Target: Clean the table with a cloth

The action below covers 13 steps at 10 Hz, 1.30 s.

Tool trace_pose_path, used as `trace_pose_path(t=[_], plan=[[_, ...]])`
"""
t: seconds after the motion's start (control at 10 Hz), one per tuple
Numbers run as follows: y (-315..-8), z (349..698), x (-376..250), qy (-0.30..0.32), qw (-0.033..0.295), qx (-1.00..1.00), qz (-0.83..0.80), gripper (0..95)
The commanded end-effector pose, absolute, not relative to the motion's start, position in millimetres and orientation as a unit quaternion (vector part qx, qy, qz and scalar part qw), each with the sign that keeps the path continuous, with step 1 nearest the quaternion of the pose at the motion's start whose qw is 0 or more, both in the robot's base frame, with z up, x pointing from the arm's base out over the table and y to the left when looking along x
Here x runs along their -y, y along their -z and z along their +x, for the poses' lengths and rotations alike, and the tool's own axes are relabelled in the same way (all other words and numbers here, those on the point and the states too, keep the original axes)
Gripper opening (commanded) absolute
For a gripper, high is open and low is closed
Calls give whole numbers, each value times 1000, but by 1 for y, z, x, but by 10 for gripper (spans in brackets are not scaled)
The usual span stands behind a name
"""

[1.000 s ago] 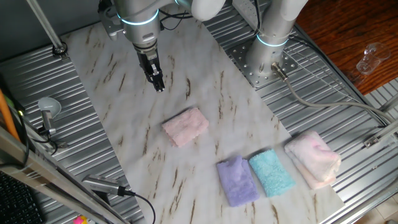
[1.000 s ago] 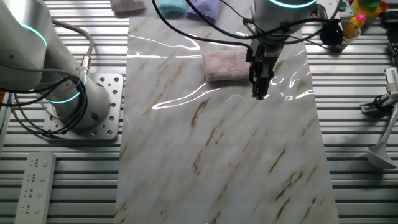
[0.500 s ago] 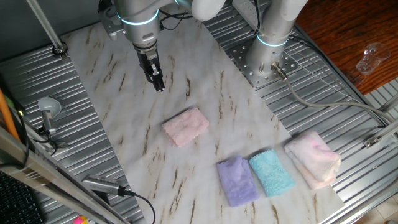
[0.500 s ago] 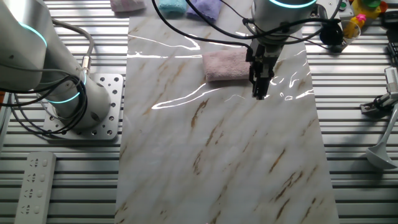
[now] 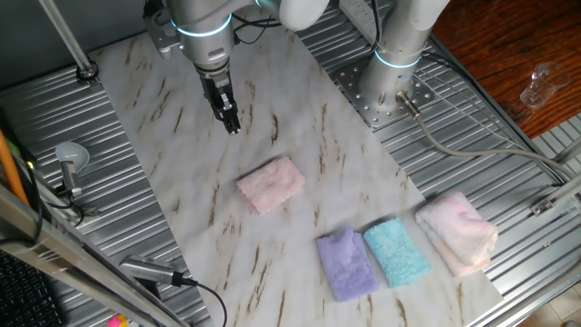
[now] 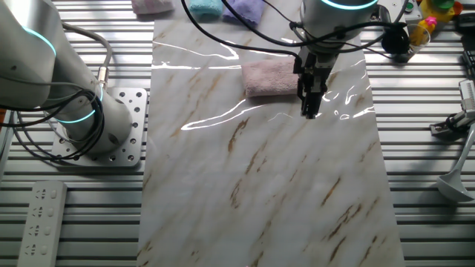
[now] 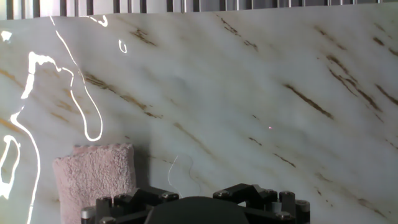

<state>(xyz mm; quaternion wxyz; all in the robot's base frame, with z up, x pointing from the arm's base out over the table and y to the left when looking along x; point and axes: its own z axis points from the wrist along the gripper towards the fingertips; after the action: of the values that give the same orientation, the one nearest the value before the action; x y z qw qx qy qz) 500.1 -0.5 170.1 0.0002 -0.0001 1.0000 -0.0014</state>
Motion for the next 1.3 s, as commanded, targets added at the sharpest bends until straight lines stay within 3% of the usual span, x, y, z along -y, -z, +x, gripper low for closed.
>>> trace_pose_path(t=[0.1,1.3], plan=[[-170,500,0,-34,32,-998,-31,0],[-172,500,2,-29,30,-998,-49,0]])
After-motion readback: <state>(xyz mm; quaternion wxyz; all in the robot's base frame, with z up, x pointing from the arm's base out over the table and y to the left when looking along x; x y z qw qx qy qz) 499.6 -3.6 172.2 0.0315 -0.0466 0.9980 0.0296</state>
